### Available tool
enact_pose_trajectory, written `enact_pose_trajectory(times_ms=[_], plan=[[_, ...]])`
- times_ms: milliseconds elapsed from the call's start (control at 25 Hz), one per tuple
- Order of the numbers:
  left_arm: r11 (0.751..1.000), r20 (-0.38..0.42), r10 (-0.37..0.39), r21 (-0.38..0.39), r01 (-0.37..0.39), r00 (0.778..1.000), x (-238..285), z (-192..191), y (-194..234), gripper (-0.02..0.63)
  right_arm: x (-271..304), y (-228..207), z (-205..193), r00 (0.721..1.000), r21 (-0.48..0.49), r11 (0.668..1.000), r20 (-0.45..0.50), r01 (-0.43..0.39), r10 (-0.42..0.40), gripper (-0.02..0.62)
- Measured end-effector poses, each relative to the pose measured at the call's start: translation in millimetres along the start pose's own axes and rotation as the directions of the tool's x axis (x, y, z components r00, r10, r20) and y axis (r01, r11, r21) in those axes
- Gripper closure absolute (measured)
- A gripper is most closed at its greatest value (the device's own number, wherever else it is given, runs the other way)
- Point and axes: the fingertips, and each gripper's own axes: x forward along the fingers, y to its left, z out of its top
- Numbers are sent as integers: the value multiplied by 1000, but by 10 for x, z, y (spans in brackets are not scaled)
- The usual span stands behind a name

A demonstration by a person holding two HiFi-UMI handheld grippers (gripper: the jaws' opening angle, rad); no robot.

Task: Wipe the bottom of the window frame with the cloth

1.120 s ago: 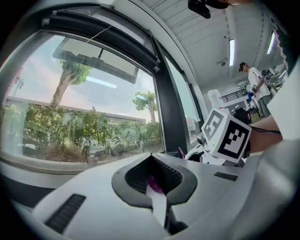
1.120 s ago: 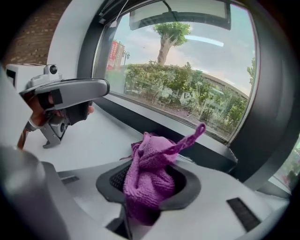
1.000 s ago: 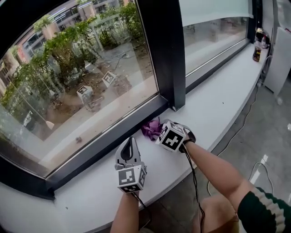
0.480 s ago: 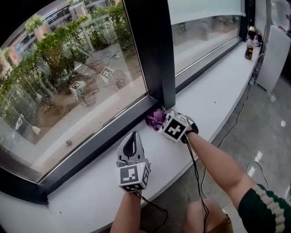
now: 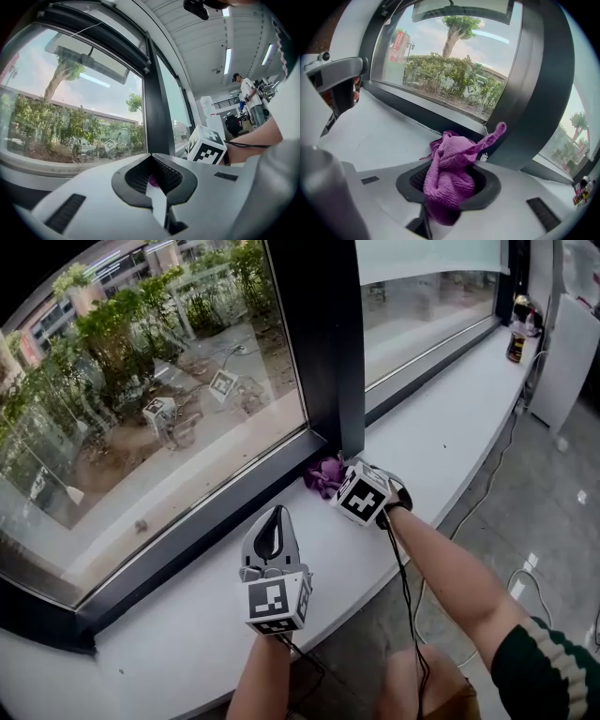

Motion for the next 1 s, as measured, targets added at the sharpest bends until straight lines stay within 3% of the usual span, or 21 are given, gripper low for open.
enact_pose_trajectory(times_ms=[440, 800, 1000], plan=[[1000, 1, 12, -3, -12, 1000, -47, -18, -88, 603, -78, 49, -79, 1000, 8, 1000, 1, -24, 24, 451], [1000, -14, 14, -17, -14, 1000, -79, -45, -164, 603, -195, 129, -158, 998, -42, 998, -12, -55, 55, 451], [999, -34, 18, -33, -19, 999, -165, -130, -178, 603, -332, 192, -287, 996, -13, 996, -3, -90, 90, 451]])
